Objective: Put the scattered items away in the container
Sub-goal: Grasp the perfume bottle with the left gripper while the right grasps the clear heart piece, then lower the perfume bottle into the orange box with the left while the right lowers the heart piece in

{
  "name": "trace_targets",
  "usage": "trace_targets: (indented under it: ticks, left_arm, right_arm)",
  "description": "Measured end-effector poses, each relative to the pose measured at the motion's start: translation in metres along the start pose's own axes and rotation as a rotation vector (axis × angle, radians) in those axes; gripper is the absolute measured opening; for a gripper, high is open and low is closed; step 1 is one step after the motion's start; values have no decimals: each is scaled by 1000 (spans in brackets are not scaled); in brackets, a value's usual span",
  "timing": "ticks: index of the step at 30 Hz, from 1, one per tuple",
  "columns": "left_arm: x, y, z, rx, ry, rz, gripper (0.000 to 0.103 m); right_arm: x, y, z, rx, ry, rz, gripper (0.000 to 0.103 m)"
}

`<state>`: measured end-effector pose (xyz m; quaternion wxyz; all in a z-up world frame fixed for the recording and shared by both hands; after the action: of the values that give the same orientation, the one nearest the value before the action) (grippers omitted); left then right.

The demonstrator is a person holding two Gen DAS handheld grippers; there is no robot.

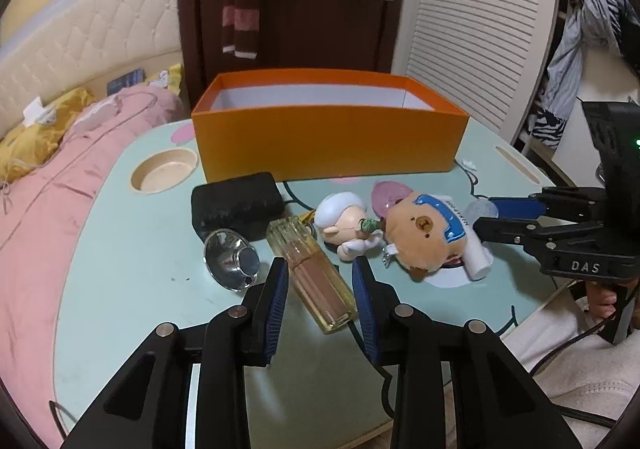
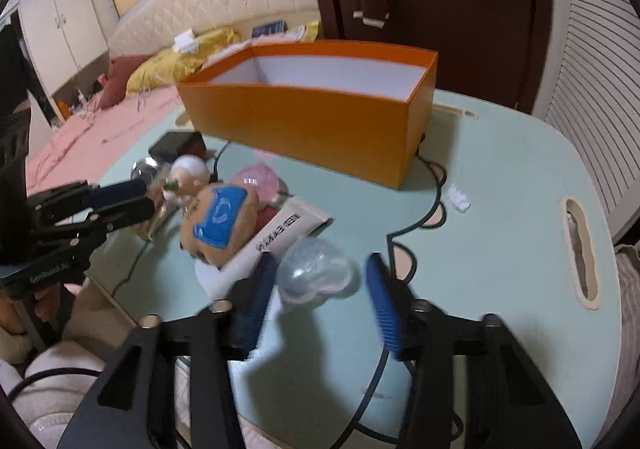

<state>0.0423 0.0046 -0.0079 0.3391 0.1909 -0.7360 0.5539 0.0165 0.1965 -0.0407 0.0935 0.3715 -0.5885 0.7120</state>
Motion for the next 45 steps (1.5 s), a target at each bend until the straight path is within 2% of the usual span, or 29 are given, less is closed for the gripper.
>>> trace_targets:
  ticks: [6,8,13,21,31,45]
  left_arm:
    - [-4,13,-1,12,40,14,29]
    - [-3,13,0,4,34,11,16]
    - [-2,11,-2,-6,32,7,16]
    - [5,-7,-6,-26,25,-34,16]
    - [12,-20,-12,-36,40,-77,16]
    - [69,-31,-1,-10,52,-161,16]
  right_arm:
    - [-1,0,8,-38,-64,-23,40]
    - [-1,1,10,-47,-78,-31,40]
    - [0,-1,8,-56,-75,-40,39]
    - [9,-17,5,-32,-36,-110,39]
    - [15,-21,6,-22,-17,-128,39]
    - [54,-38,3,1,6,-207,39]
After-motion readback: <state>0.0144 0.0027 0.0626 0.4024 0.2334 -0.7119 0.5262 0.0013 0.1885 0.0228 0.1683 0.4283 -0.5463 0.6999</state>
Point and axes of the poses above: each gripper's, at about its wrist camera, not at the fingertips, and y roughly the way its jaws point, z to its left, x to its top, the point moved 4 cm from there along y, roughly the way its jaws point, and after that the axes turned 7 degrees about -x, right-handed, at the moved point
